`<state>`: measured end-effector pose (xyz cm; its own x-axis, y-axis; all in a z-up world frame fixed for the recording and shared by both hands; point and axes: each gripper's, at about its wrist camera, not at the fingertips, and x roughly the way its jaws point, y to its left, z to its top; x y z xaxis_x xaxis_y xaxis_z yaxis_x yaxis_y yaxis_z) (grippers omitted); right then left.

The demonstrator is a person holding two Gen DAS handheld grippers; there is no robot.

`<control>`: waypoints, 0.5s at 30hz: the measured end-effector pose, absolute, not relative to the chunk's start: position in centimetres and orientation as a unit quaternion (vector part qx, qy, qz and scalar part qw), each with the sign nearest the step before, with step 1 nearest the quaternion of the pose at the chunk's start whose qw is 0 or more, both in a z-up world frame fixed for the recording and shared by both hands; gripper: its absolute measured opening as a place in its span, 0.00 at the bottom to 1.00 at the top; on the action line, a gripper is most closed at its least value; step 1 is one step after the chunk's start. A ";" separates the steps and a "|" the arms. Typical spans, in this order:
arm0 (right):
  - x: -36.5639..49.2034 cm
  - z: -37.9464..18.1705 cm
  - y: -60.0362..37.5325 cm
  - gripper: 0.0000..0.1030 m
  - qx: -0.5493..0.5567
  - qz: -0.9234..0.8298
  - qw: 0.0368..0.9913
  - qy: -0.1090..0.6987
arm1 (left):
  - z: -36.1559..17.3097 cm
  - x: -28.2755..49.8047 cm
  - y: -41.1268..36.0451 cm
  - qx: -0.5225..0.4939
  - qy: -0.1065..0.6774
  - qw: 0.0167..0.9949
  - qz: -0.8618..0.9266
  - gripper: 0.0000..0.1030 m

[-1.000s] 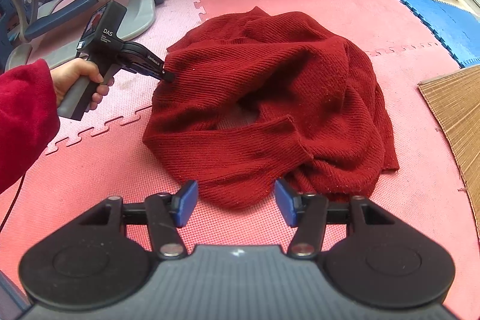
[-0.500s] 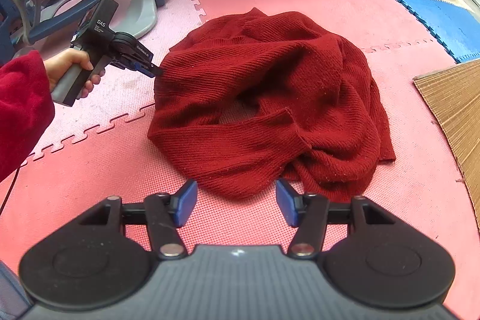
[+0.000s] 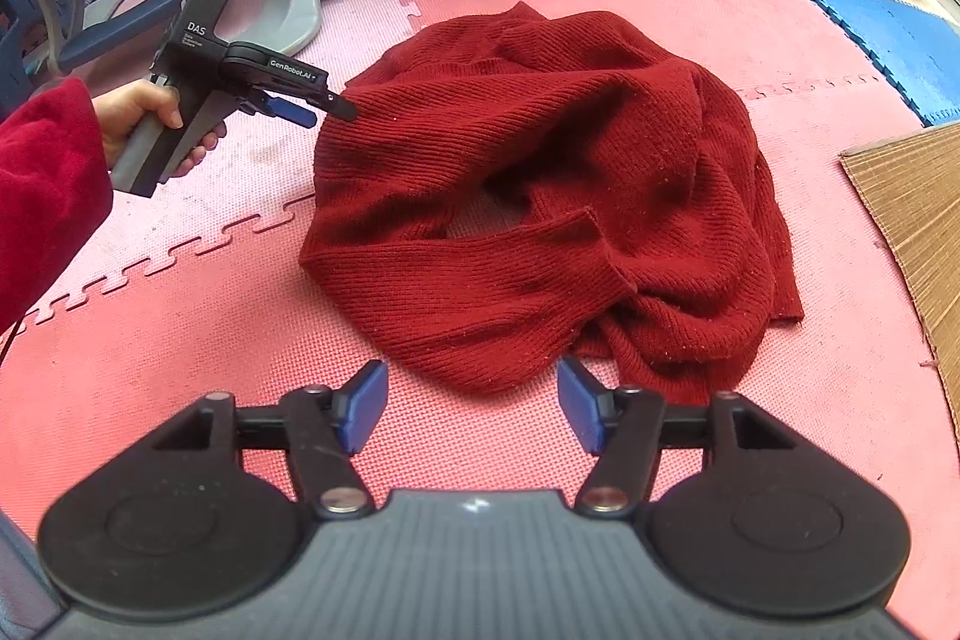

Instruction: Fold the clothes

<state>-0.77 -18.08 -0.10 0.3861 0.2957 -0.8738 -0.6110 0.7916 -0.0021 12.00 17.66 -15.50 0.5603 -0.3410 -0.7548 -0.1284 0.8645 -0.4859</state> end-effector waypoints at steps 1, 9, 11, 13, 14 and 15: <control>-0.8 -0.2 -17.9 0.61 -0.166 0.279 0.815 0.480 | -15.7 12.0 17.7 -0.253 0.462 0.848 -0.061 0.72; -0.8 -0.5 -16.9 0.61 -0.171 0.293 0.808 0.483 | -19.6 14.2 16.6 -0.260 0.489 0.831 -0.055 0.76; -0.8 -0.6 -16.7 0.62 -0.173 0.293 0.806 0.484 | -19.8 14.5 16.5 -0.270 0.481 0.832 -0.057 0.76; -0.8 -0.7 -16.6 0.62 -0.174 0.293 0.805 0.486 | -19.7 14.6 16.2 -0.271 0.469 0.838 -0.060 0.76; -0.8 -0.7 -16.6 0.62 -0.174 0.293 0.805 0.486 | -19.7 14.9 15.7 -0.273 0.466 0.839 -0.067 0.76; -0.8 -0.8 -16.5 0.62 -0.175 0.293 0.804 0.487 | -19.8 15.2 15.3 -0.278 0.468 0.835 -0.075 0.76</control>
